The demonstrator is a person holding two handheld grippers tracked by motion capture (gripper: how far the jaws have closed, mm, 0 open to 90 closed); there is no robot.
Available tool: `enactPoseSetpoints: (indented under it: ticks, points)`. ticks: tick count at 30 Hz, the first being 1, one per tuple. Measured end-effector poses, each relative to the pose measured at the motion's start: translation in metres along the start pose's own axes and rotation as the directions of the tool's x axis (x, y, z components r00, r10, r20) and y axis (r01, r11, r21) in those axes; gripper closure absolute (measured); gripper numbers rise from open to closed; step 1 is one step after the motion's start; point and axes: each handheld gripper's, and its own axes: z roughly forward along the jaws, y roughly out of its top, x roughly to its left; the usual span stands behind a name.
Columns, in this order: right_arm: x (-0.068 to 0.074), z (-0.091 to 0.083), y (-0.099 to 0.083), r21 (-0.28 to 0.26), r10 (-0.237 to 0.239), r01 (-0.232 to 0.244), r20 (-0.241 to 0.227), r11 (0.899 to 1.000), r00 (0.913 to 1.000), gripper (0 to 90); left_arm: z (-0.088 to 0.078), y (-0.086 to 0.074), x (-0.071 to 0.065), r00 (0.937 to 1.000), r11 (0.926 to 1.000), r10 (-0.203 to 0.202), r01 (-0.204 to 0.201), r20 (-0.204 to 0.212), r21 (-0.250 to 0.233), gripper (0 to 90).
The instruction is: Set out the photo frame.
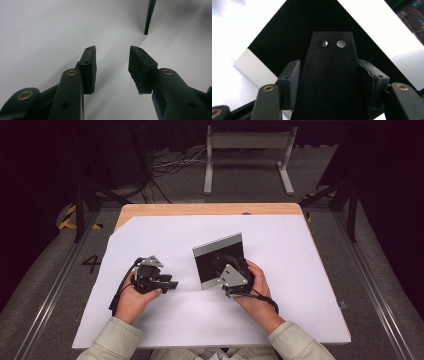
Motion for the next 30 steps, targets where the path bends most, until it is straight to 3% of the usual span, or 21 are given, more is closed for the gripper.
enactPoseSetpoints:
  ticks: [6, 14, 19, 22, 30]
  points:
    - [0.002, -0.011, -0.002, -0.004, 0.026, -0.026, -0.014, 1.0, 0.9996, 41.6, 0.0, 0.0, 0.0, 1.0, 1.0, -0.001, 0.001, 0.003, 0.003, 58.6]
    - [0.001, -0.026, -0.007, -0.015, 0.082, -0.083, -0.076, 0.996, 0.9938, 45.2, 0.001, 0.0, -0.001, 1.0, 1.0, -0.001, 0.001, 0.006, 0.005, 58.6]
    - [-0.001, -0.035, -0.009, -0.012, 0.123, -0.125, -0.114, 0.992, 0.9858, 47.9, 0.001, 0.001, -0.001, 1.0, 1.0, 0.002, -0.002, 0.007, 0.006, 58.6]
    - [-0.003, -0.041, -0.012, -0.009, 0.151, -0.154, -0.14, 0.988, 0.9786, 54.2, 0.002, 0.001, -0.001, 1.0, 1.0, 0.001, -0.001, 0.006, 0.004, 58.6]
    - [-0.002, -0.047, -0.018, -0.002, 0.168, -0.171, -0.176, 0.985, 0.97, 58.5, 0.002, 0.001, -0.002, 0.9999, 1.0, 0.004, -0.004, 0.011, 0.008, 58.7]
